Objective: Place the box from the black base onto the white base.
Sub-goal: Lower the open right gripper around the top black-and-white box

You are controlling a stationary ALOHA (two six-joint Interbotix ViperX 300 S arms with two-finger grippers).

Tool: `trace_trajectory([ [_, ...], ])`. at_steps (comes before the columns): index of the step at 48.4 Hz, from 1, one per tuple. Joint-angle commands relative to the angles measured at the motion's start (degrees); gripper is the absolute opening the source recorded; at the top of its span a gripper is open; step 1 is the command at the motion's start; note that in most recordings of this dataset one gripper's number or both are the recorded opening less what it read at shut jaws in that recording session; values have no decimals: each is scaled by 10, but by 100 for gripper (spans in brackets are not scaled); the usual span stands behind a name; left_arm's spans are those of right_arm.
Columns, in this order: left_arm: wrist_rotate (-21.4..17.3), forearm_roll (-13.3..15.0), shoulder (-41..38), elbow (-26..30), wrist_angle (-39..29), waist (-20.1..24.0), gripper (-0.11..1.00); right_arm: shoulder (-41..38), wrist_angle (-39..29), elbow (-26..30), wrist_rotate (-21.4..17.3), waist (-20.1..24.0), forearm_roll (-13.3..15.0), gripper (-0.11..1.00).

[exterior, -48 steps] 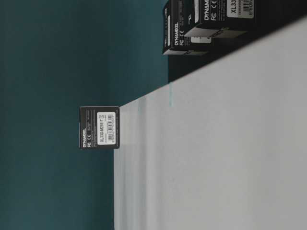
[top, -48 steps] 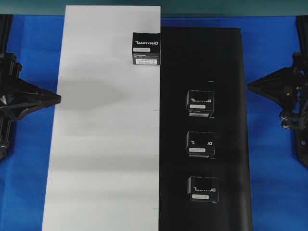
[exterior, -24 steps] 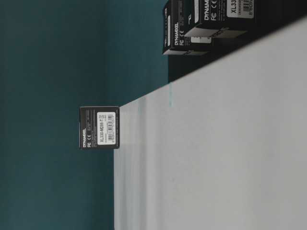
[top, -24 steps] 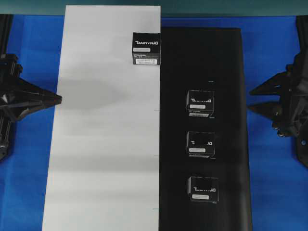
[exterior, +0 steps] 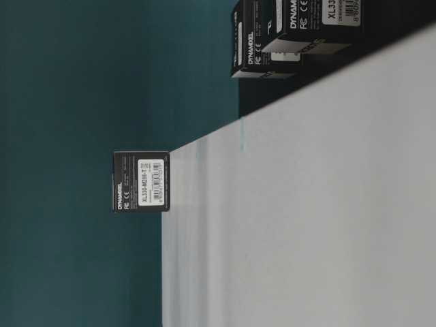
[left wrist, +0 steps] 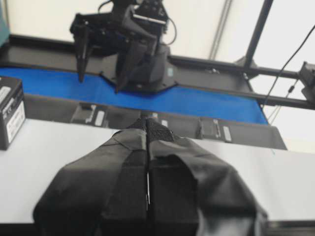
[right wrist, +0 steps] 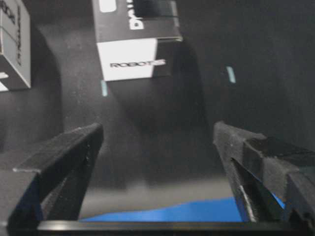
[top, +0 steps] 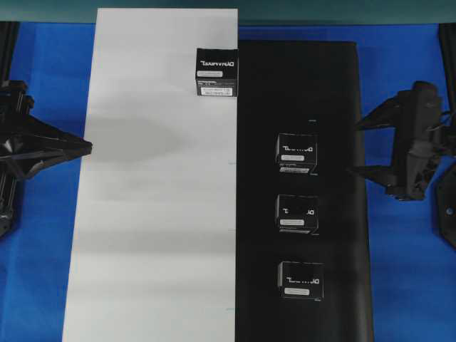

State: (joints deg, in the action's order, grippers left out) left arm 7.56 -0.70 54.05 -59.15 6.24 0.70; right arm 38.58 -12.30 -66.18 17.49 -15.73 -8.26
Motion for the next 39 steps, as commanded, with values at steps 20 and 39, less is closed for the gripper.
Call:
trace_trajectory([
  [20, 2, -1, -4, 19, 3, 3, -7, -113, 51, 54, 16, 25, 1, 100],
  [39, 2, -1, -4, 19, 3, 4, -7, -153, 62, 75, 16, 27, -2, 100],
])
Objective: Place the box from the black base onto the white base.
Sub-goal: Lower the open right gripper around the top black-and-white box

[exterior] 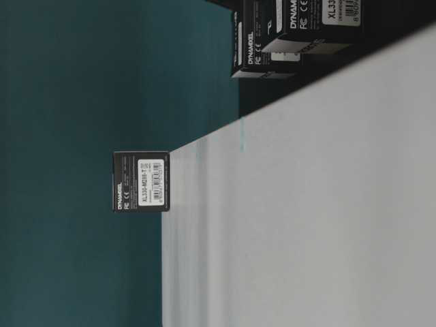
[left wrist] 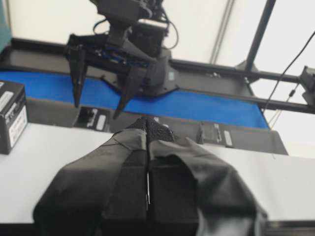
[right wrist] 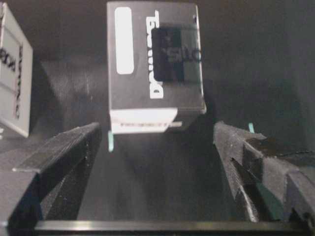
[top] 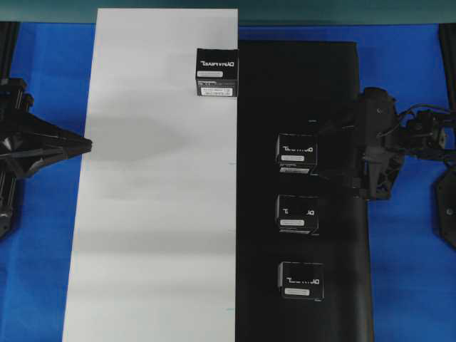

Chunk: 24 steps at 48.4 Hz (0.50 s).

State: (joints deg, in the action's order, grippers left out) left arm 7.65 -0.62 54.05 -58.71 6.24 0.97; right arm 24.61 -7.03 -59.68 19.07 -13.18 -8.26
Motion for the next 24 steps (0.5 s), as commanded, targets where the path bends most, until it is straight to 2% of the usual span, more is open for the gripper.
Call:
trace_trajectory([
  [1, 1, -2, -3, 15, 3, 1, -7, -16, 10, 12, 0, 3, -2, 100],
  [24, 1, -3, 0, 15, -10, -2, -7, -74, 25, 44, 0, 10, -2, 100],
])
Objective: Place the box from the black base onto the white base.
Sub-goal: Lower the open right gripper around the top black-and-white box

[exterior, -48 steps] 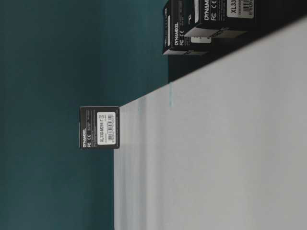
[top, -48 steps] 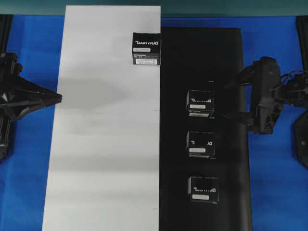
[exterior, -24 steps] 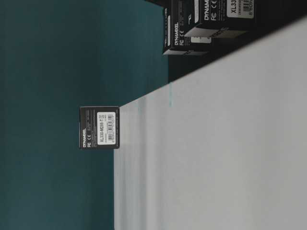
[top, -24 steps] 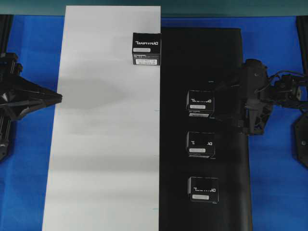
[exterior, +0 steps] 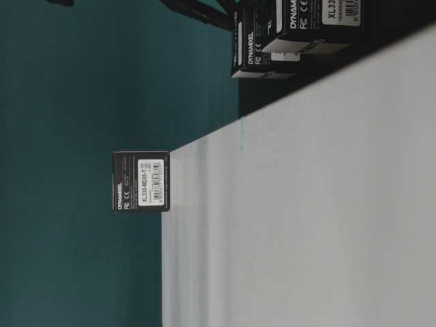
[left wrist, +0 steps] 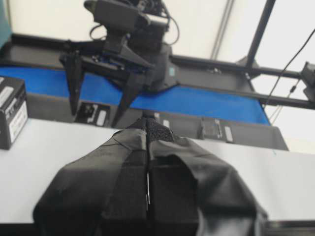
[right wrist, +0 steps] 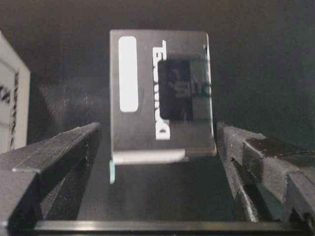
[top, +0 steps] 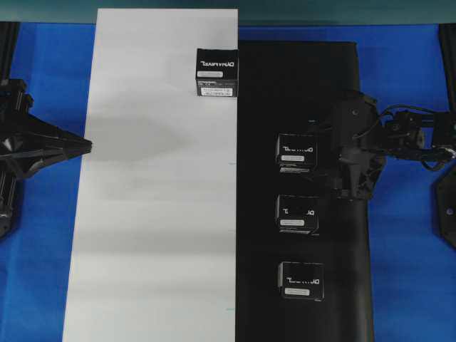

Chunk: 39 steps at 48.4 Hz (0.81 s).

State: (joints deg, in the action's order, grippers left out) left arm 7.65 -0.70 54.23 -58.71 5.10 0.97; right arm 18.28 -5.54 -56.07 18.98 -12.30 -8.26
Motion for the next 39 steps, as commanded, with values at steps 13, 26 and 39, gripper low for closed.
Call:
trace_trajectory([
  [13, 1, -1, -2, 15, 2, -2, -7, -32, 20, 16, 1, -3, 0, 100],
  [26, 1, -1, -2, 15, 1, -2, -7, -34, 25, 16, 2, -12, 1, 100],
  [39, 1, -2, -2, 15, 1, -3, -7, -37, 25, 15, 2, -11, 1, 100],
])
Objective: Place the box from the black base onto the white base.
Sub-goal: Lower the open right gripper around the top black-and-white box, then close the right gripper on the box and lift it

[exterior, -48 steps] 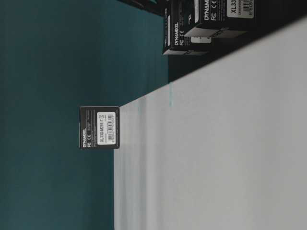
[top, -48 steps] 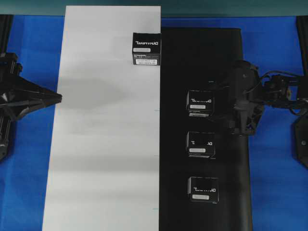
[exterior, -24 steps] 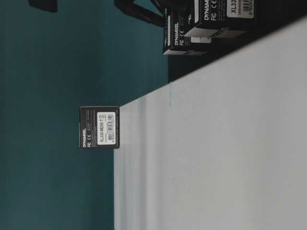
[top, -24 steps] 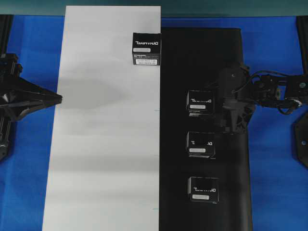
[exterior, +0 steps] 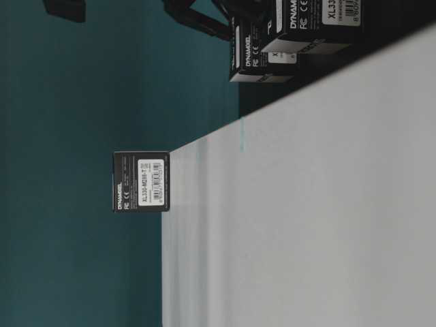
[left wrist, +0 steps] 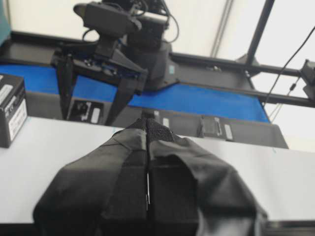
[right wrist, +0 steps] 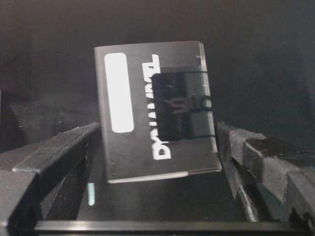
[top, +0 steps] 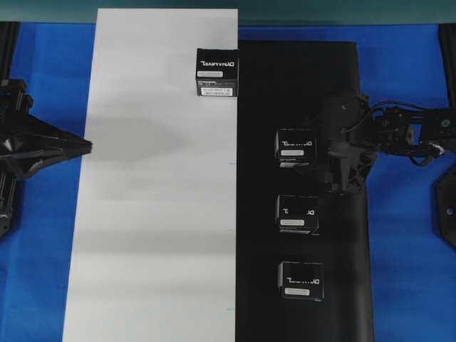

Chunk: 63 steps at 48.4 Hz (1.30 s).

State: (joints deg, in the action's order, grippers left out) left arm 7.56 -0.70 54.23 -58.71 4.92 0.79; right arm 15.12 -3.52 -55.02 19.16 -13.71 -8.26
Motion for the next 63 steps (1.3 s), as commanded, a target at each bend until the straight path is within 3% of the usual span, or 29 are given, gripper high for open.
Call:
trace_trajectory([
  [1, 2, -2, -2, 15, 3, -1, -7, -5, 5, 4, 0, 4, 1, 100],
  [34, 2, -1, -2, 15, 1, -2, -7, -9, 7, 8, -2, 18, 1, 98],
  [39, 2, -2, -2, 15, 0, -3, -7, -6, 4, 9, -2, 25, 1, 91],
  [48, 2, -2, -2, 15, -9, -3, -7, 2, -15, 9, -2, 32, 1, 61],
  [63, 2, -1, -2, 15, -12, -2, -7, 10, -27, 12, -6, 32, 1, 59],
])
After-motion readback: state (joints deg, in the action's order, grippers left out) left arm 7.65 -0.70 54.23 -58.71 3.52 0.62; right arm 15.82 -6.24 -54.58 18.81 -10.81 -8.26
